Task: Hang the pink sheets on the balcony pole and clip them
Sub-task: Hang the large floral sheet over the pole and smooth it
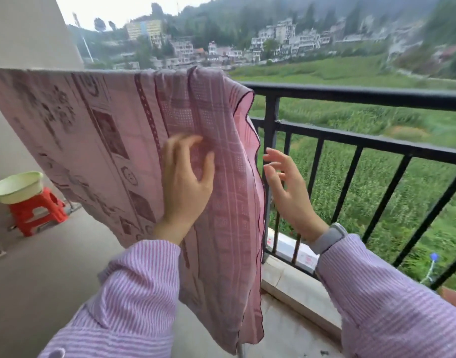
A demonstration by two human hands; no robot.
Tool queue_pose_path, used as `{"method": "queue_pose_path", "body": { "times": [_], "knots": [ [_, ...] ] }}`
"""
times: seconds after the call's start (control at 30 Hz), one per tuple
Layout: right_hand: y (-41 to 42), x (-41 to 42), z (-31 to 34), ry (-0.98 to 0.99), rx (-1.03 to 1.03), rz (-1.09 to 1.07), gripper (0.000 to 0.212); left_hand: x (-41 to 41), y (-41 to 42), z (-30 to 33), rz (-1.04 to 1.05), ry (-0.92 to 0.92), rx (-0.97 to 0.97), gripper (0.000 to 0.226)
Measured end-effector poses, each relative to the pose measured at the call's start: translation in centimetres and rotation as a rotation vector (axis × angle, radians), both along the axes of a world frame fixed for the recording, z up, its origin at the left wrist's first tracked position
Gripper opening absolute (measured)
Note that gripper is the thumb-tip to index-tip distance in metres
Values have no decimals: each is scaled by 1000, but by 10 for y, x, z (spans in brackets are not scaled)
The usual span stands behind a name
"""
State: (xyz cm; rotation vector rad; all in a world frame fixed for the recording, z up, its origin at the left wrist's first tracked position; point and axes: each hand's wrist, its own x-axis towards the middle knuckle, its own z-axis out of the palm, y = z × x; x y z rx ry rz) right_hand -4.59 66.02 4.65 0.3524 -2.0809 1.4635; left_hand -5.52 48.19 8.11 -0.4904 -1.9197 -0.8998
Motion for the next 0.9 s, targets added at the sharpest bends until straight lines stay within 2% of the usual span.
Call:
{"method": "queue_pose_path", "body": {
  "times": [0.13, 0.2, 0.27, 0.37, 0.47, 0.6, 0.77, 0.9],
  "knots": [
    [-25, -4, 75, 193, -11, -38, 45, -24, -18, 59, -7, 178, -91, 32],
    [-37, -6, 102, 223, 33, -98, 44, -37, -30, 83, -50, 150, -165, 36],
    [-48, -9, 118, 226, 133, -201, 34, -54, -42, 96, -98, 71, -228, 41],
    [-58, -15, 130, 231, 147, -313, 8, -79, -62, 103, -183, 4, -284, 41],
    [-60, -16, 137, 240, 45, -369, 12, -97, -77, 109, -282, 33, -330, 25],
    [-62, -16, 147, 249, -19, -489, 16, -112, -87, 122, -432, 32, -330, 20],
    [-78, -13, 155, 271, 39, -554, 16, -133, -113, 132, -561, -66, -287, 9],
    [-104, -13, 159, 305, 221, -580, 14, -157, -142, 134, -570, -71, -284, 16]
  ]
}}
